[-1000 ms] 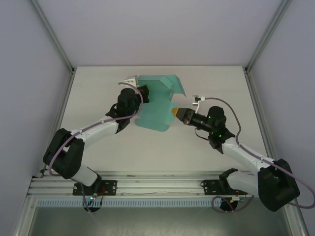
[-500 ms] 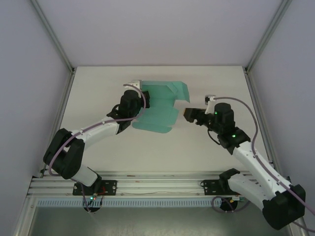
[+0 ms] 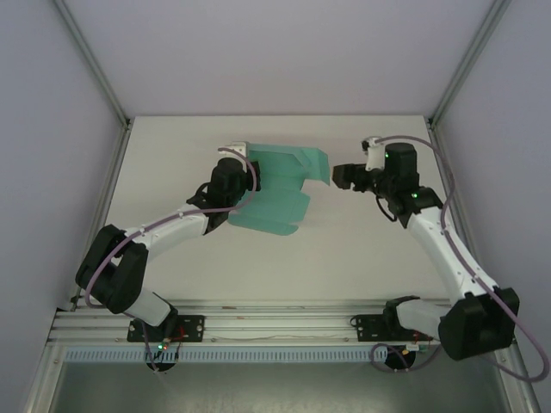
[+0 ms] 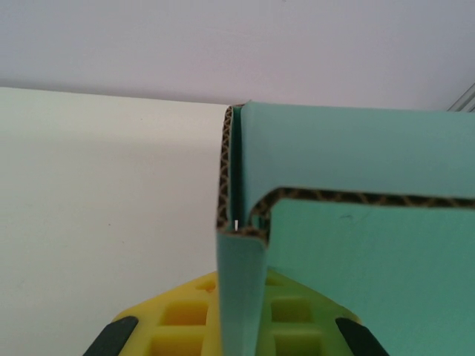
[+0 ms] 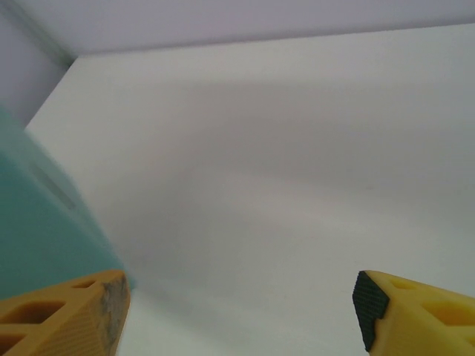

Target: Assemble paper box

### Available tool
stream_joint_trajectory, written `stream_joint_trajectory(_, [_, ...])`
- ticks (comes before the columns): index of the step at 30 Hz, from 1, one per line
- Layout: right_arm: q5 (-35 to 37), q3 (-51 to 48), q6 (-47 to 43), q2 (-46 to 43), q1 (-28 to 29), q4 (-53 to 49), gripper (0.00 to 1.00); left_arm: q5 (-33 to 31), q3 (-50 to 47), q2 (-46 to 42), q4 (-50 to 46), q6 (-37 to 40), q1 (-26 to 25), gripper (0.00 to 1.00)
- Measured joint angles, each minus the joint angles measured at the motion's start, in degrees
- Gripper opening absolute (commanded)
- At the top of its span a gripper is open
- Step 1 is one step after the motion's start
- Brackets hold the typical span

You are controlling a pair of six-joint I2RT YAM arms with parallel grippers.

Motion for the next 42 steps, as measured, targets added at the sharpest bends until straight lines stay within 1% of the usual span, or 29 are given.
stream_joint_trajectory(2, [-4.9, 1.2, -3.4, 1.8, 0.4, -1.6, 0.76, -0.1, 0.0, 0.0, -0.2, 0.0, 0.0, 0.00])
stream_joint_trajectory(3, [-6.9, 1.5, -5.1, 2.5, 0.9, -2.3, 0.72, -0.2, 0.0, 0.0, -0.3, 0.0, 0.0, 0.00])
stream_joint_trajectory(7, [-11.4, 2.6, -9.6, 4.7, 4.4, -4.6, 0.69, -0.2, 0.1, 0.1, -0.9, 0.5, -0.1, 0.00])
stream_joint_trajectory(12, [-12.1, 6.1, -11.5, 9.2, 8.0, -4.9, 0.64, -0.3, 1.8, 1.2, -2.0, 1.7, -0.8, 0.00])
stream_joint_trajectory(17, [-11.3, 9.0, -11.6, 13.2, 9.8, -4.6, 0.62, -1.0, 2.5, 1.3, -2.8, 2.4, -1.5, 0.00])
stream_joint_trajectory(19, [-10.2, 9.8, -11.5, 14.6, 10.8, -4.4, 0.57, -1.0, 2.6, 1.3, -2.9, 2.8, -1.6, 0.00])
stream_joint_trajectory(22, [-6.3, 11.0, -10.4, 16.0, 12.5, -4.2, 0.48, -2.2, 2.6, 1.3, -3.6, 3.2, -1.9, 0.00])
stream_joint_trajectory(26, [3.8, 12.6, -7.5, 17.6, 15.9, -3.6, 0.42, -5.1, 3.0, 1.4, -4.9, 3.4, -2.1, 0.00])
stream_joint_trajectory(29, [12.4, 13.0, -3.9, 18.8, 18.6, -2.3, 0.43, -8.3, 4.0, 1.7, -6.2, 3.5, -3.1, 0.00])
stream_joint_trajectory(31, [15.7, 13.0, -1.7, 19.5, 19.5, -1.4, 0.42, -10.0, 4.4, 2.0, -6.7, 4.0, -3.9, 0.00])
stream_joint_trajectory(37, [24.1, 13.0, 5.0, 22.1, 19.8, 1.9, 0.25, -13.1, 5.0, 2.8, -7.1, 4.5, -5.8, 0.00])
stream_joint_trajectory(38, [25.6, 13.0, 6.0, 22.6, 19.8, 2.3, 0.20, -13.5, 5.2, 2.8, -7.2, 4.5, -6.3, 0.00])
stream_joint_trajectory(42, [31.3, 13.6, 9.1, 24.5, 20.0, 3.0, 0.12, -15.3, 5.3, 2.9, -7.5, 5.2, -8.0, 0.00])
